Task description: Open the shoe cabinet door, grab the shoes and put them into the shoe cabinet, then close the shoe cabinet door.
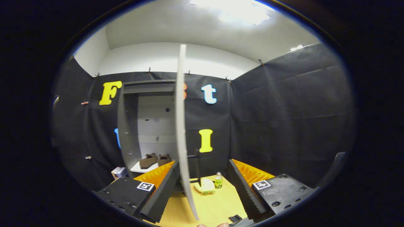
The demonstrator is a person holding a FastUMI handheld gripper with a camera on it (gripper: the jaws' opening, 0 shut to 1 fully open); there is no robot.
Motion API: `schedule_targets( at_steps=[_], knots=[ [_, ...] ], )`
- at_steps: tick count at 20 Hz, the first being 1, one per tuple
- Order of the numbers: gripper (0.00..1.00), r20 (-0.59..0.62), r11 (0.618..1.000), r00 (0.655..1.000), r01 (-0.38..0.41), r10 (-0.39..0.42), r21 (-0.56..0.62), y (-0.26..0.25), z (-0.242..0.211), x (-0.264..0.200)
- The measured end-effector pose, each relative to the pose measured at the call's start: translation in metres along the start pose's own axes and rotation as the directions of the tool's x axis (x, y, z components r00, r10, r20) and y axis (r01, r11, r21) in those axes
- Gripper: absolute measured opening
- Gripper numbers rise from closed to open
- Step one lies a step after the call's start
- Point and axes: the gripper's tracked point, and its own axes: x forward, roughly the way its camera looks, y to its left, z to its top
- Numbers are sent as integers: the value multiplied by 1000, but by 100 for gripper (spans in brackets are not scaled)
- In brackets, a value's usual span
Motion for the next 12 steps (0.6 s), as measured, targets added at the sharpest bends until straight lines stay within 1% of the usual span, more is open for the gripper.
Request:
schedule_targets(
  at_steps=[3,6,9,12],
  knots=[
    [98,-21,997,997,72,-71,24,-43,-11,22],
    [98,-63,994,992,107,-108,-13,-65,-31,53],
    [98,-76,995,992,101,-102,-20,-58,-38,83],
    [98,-99,997,992,79,-81,-24,-44,-50,96]
  ],
)
